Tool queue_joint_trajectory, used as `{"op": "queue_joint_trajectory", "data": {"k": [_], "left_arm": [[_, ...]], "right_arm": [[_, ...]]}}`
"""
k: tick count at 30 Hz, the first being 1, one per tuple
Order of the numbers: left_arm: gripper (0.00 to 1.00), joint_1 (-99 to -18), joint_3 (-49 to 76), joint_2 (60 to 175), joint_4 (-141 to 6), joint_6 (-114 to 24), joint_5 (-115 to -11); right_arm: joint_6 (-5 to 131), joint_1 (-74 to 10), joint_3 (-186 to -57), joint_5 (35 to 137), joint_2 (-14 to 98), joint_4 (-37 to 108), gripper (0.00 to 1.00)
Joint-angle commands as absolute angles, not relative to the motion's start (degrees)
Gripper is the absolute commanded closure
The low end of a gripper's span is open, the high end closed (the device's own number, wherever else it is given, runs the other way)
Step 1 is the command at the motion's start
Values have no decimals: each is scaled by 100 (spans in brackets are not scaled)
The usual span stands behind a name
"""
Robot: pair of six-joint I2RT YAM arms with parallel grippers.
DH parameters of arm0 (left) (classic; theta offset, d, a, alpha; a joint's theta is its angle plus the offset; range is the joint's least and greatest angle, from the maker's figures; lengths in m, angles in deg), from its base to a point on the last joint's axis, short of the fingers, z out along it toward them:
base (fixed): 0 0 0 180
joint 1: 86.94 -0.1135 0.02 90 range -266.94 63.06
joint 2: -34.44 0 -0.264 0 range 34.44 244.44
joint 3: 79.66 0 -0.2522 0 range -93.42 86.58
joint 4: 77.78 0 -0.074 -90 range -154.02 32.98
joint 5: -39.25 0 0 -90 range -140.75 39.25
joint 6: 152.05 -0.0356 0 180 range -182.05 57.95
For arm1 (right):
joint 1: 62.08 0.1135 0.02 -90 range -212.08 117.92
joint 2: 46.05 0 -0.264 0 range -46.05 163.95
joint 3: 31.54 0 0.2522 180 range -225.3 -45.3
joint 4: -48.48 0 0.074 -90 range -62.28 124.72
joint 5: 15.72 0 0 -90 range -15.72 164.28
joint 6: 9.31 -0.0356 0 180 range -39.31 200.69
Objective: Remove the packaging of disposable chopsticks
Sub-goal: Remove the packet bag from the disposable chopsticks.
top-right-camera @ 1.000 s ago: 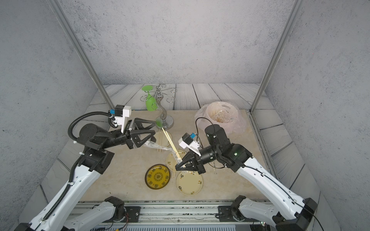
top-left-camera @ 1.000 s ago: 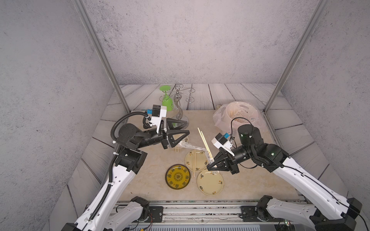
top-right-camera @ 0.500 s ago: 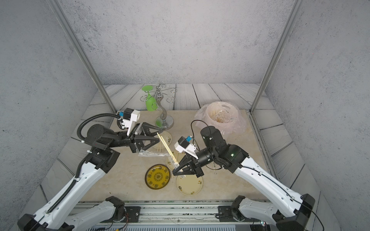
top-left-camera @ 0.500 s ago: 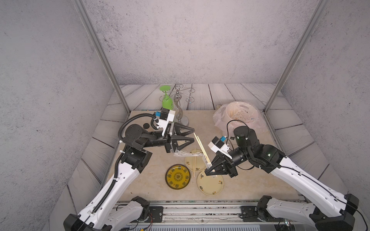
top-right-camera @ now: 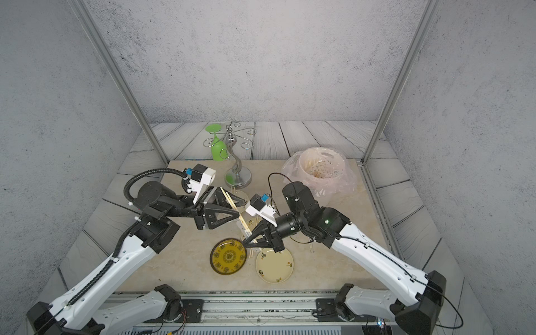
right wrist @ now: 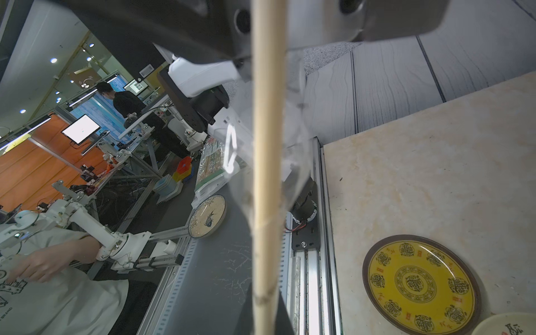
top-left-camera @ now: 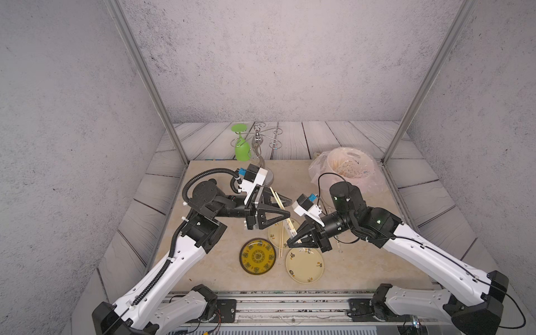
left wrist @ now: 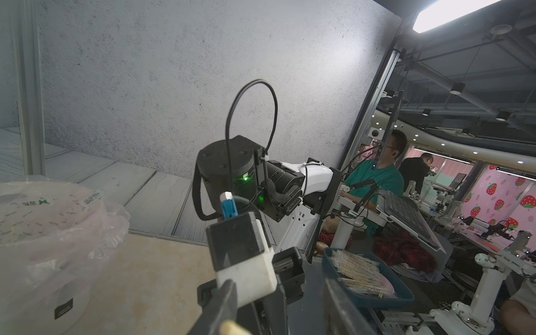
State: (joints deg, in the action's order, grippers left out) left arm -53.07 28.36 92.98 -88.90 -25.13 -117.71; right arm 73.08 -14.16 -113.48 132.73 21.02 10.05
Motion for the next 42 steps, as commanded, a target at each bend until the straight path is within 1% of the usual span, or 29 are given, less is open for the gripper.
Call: {"op": "queue_joint_trajectory", "data": {"k": [1,6,8,9,11,14,15,16,18,19,20,22,23,24,30,32,35,38,41,42], "left_arm": [[64,-5249,2804,9220,-8943,-2602,-11789],[86,-5241,2775,9175,-8702,-2756,-11644],[97,-5240,2785,9175,-8720,-2712,-11571],[100,-5244,2786,9182,-8745,-2671,-11529],[100,-5248,2796,9151,-8729,-2648,-11401],[100,-5266,2833,9063,-8645,-2661,-11043],[100,-5281,2839,9039,-8610,-2669,-10904],[100,-5316,2849,9015,-8572,-2665,-10788],[100,-5390,2866,9013,-8620,-2560,-10697],[100,-5442,2873,9015,-8690,-2467,-10678],[100,-5487,2887,9016,-8792,-2376,-10674],[100,-5592,2907,9000,-8937,-2245,-10674],[100,-5629,2909,8990,-8934,-2249,-10674],[100,-5669,2910,8974,-8924,-2252,-10653],[100,-5741,2950,8940,-8990,-2229,-10603],[100,-5750,2969,8962,-9083,-2168,-10630],[100,-5758,2985,8926,-9078,-2198,-10613],[100,-5768,2996,8872,-9020,-2276,-10570],[100,-5793,3012,8815,-8988,-2332,-10533],[100,-5809,3013,8799,-8986,-2335,-10525]], "right_arm": [[7038,-1389,-11431,12842,2052,1432,100],[6924,-1383,-11308,12302,1851,1670,100],[6874,-1381,-11224,12139,1758,1786,100],[6862,-1384,-11174,12087,1704,1846,100],[6852,-1383,-11084,11972,1617,1921,99],[6927,-1383,-11023,11792,1549,1821,93],[6984,-1391,-11033,11754,1541,1721,86],[7018,-1386,-11042,11709,1538,1645,72],[7143,-1387,-11051,11577,1495,1475,52],[7225,-1388,-11039,11462,1450,1362,45],[7300,-1383,-11026,11357,1406,1262,41],[7443,-1390,-10943,11174,1263,1100,40],[7502,-1387,-10901,11119,1199,1059,40],[7543,-1384,-10849,11089,1125,1031,42],[7548,-1391,-10757,11079,993,1084,59],[7469,-1391,-10744,11135,1040,1200,66],[7426,-1387,-10744,11171,1123,1283,80],[7410,-1390,-10744,11145,1160,1271,90],[7386,-1391,-10690,11096,1104,1253,100],[7368,-1391,-10645,11064,1069,1261,100]]}}
